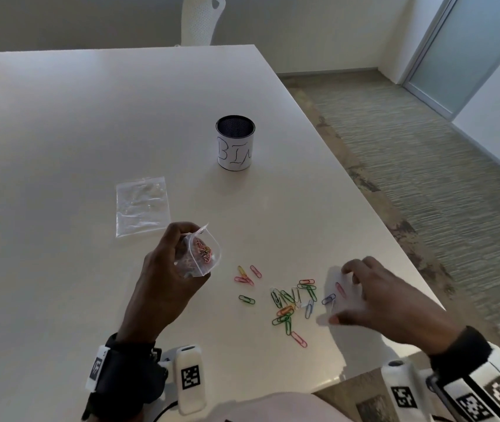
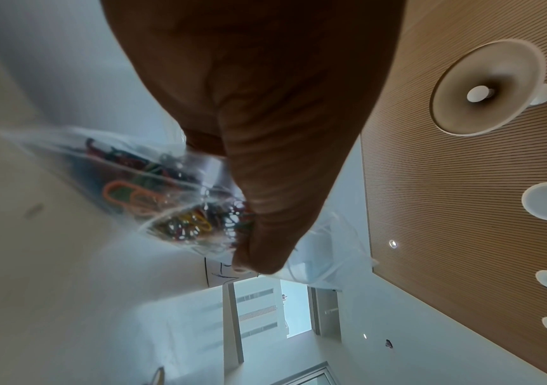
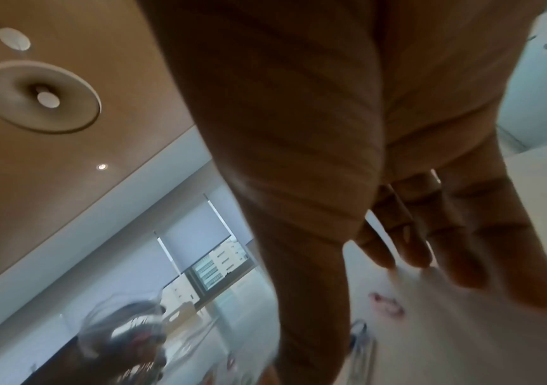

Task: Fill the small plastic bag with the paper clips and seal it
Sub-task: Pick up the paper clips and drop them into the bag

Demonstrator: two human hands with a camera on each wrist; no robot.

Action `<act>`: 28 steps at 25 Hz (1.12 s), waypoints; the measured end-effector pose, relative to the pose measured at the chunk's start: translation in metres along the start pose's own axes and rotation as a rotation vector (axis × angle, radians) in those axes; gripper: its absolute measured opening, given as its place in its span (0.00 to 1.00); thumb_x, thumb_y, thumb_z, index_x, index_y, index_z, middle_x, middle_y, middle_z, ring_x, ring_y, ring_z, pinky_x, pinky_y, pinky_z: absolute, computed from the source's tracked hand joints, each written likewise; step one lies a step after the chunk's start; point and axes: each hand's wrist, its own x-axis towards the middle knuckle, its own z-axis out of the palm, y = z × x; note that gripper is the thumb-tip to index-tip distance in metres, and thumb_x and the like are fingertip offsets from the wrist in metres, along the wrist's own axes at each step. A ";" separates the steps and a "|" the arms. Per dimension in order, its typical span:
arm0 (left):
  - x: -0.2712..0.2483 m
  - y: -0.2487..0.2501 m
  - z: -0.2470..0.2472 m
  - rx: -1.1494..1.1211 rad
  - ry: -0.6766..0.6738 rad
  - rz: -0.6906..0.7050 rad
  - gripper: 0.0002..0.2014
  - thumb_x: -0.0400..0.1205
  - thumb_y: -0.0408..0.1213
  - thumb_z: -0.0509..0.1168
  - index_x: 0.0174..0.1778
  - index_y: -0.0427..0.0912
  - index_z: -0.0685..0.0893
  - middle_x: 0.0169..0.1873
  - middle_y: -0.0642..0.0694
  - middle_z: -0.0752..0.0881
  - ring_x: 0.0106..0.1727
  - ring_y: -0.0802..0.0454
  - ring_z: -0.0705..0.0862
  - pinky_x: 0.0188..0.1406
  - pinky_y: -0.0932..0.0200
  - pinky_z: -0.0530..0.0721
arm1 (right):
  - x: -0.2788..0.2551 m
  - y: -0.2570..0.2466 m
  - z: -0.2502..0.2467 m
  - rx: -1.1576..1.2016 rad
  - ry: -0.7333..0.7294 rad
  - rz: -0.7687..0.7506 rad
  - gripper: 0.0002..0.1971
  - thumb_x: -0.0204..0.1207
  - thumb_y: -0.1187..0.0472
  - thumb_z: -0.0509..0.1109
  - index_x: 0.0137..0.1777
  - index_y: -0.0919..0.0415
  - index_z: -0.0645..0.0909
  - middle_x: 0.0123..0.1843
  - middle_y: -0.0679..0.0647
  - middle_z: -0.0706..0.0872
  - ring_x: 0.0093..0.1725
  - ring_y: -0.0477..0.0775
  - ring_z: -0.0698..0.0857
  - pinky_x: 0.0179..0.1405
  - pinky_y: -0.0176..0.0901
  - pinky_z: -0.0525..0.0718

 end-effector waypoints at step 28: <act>0.002 -0.005 0.000 0.039 0.006 0.015 0.31 0.73 0.30 0.84 0.64 0.59 0.76 0.48 0.53 0.92 0.47 0.57 0.92 0.42 0.68 0.89 | 0.046 -0.085 0.036 0.067 0.078 -0.384 0.22 0.78 0.48 0.80 0.69 0.47 0.80 0.62 0.47 0.76 0.52 0.49 0.81 0.53 0.35 0.76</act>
